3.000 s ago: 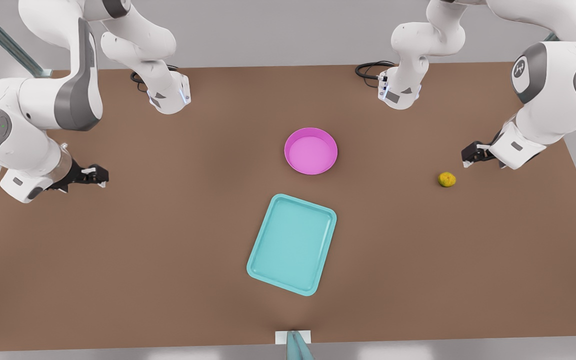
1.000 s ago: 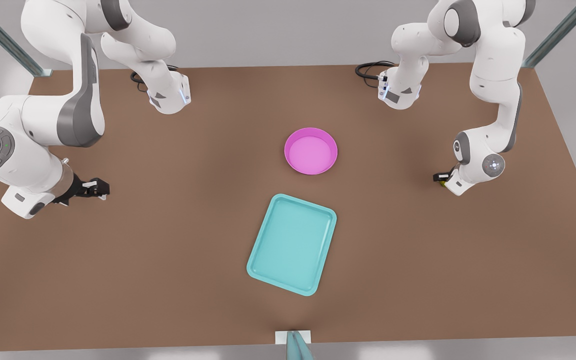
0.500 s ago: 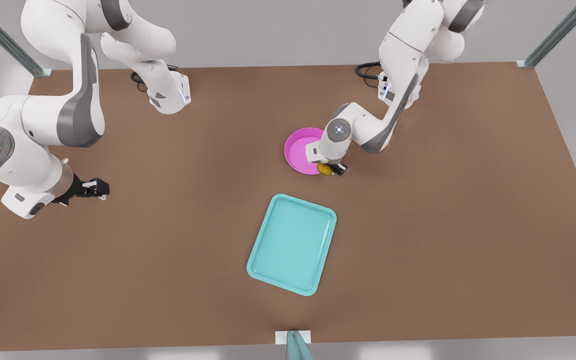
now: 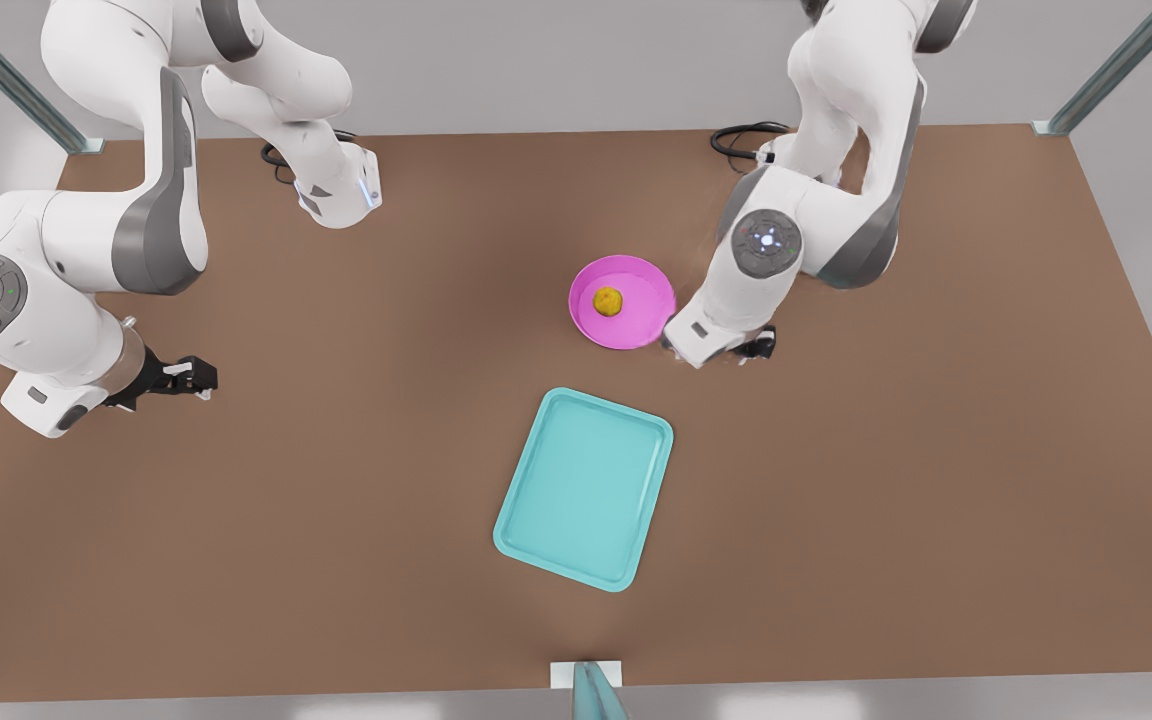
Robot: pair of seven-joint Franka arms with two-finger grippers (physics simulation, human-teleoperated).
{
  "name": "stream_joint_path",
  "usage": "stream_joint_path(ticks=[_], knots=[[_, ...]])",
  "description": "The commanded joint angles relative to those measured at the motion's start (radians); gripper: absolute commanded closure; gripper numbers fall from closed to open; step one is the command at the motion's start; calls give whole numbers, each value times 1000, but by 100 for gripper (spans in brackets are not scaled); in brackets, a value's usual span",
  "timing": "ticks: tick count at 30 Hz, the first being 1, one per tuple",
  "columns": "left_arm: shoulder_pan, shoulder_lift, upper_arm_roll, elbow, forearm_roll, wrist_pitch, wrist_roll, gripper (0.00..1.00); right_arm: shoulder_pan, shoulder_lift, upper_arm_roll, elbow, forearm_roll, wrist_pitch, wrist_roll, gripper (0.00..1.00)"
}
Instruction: Place the orange on the plate with the left arm and the plate on the tray with the right arm
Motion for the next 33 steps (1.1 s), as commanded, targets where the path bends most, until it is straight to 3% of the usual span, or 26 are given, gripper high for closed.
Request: stream_joint_path(ticks=[1,4,5,6,7,8,9,12,24,26,27,30,31,33], knots=[[7,1,146,66,-5,-463,251,0,2,-1,0,1,1,-1,0,0],[28,8,286,84,-42,-453,301,0,2,-1,0,1,1,1,0,0],[155,-11,237,81,-45,-444,301,0,2,-1,0,1,1,1,0,0],[439,-66,-91,75,-11,-308,290,0,2,-1,0,1,1,1,0,0],[613,-81,-337,71,83,-197,281,0,2,-1,0,1,1,1,0,0],[611,-169,-343,-32,124,-110,298,0,2,-1,0,1,1,2,0,0],[611,-198,-330,-44,117,-139,301,0,2,-1,1,1,1,2,0,0],[631,-129,-320,35,62,-185,301,0,2,3,0,2,2,2,0,0],[617,-48,-296,84,-7,-153,285,0,14,10,9,-7,16,-7,0,0],[614,-54,-299,84,-8,-183,288,0,55,135,139,-1,111,-140,0,0],[616,-60,-299,86,-7,-189,292,0,148,344,222,97,157,-114,3,0],[614,-68,-294,86,9,-205,276,0,283,430,228,89,165,-82,1,0],[614,-77,-294,86,9,-209,282,0,397,422,230,97,186,17,75,0],[617,-66,-288,84,1,-234,291,0,465,424,230,50,329,203,190,0]])
